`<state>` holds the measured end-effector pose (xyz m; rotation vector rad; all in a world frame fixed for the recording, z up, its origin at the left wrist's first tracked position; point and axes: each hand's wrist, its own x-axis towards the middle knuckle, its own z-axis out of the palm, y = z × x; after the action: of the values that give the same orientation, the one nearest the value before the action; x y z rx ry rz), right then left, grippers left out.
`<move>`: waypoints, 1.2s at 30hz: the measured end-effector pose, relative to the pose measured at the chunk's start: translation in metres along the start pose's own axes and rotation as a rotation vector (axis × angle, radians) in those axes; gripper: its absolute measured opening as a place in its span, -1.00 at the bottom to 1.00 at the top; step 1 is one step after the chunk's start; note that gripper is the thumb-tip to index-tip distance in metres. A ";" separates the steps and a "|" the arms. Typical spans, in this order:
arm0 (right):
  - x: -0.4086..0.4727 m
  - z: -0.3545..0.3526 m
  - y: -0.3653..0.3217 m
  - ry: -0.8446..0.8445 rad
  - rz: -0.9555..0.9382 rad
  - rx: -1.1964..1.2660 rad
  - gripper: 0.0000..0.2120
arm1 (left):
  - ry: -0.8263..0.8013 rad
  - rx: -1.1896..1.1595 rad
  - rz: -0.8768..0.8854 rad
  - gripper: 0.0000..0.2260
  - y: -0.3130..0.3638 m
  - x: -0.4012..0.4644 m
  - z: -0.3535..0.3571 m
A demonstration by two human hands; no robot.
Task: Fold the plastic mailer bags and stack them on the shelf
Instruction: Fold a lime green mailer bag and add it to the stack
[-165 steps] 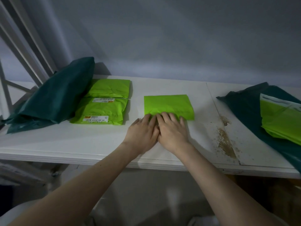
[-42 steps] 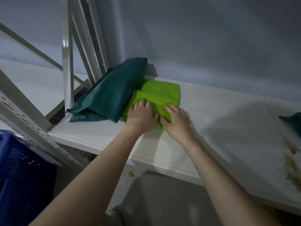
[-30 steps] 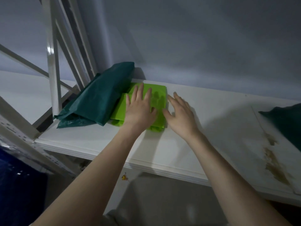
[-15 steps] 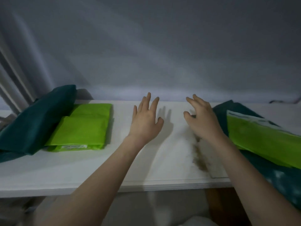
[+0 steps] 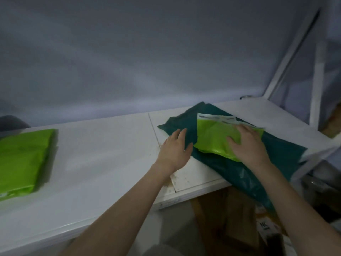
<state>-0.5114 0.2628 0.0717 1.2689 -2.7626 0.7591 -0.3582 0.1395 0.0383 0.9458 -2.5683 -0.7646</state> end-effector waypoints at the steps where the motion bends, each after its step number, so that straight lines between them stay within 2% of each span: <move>1: 0.000 -0.001 0.010 0.015 0.034 0.009 -0.56 | -0.005 -0.005 0.006 -0.48 0.006 0.005 0.006; 4: 0.000 -0.003 0.032 0.056 0.133 0.039 -0.53 | -0.062 -0.051 -0.025 -0.49 0.023 0.018 0.019; 8: 0.001 -0.003 0.052 0.022 0.285 0.112 -0.38 | -0.187 -0.094 -0.109 -0.47 0.034 0.034 0.036; 12: 0.001 0.000 0.060 -0.041 0.318 0.251 -0.42 | -0.200 -0.174 -0.177 -0.46 0.037 0.038 0.044; 16: 0.002 0.002 0.059 0.038 0.262 0.134 -0.46 | -0.112 -0.193 -0.154 -0.46 0.036 0.038 0.041; 20: 0.001 -0.001 0.049 0.156 0.147 0.071 -0.52 | -0.072 -0.329 -0.170 -0.38 0.040 0.035 0.030; 26: -0.004 -0.017 0.013 0.316 0.024 0.231 -0.49 | -0.076 -0.795 -0.261 -0.30 0.040 0.027 0.001; 30: -0.005 -0.024 -0.016 0.381 -0.045 0.339 -0.46 | -0.073 -1.010 -0.221 -0.45 0.033 0.019 -0.023; 32: -0.008 -0.025 -0.035 0.368 -0.069 0.409 -0.45 | -0.035 -1.060 -0.227 -0.59 0.029 0.011 -0.037; 36: -0.015 -0.018 -0.073 0.320 -0.137 0.544 -0.46 | 0.072 -1.188 -0.226 -0.69 0.011 -0.006 -0.066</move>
<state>-0.4518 0.2410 0.1159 1.2368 -2.2631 1.6099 -0.3301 0.1256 0.0971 0.7689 -1.4430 -1.9095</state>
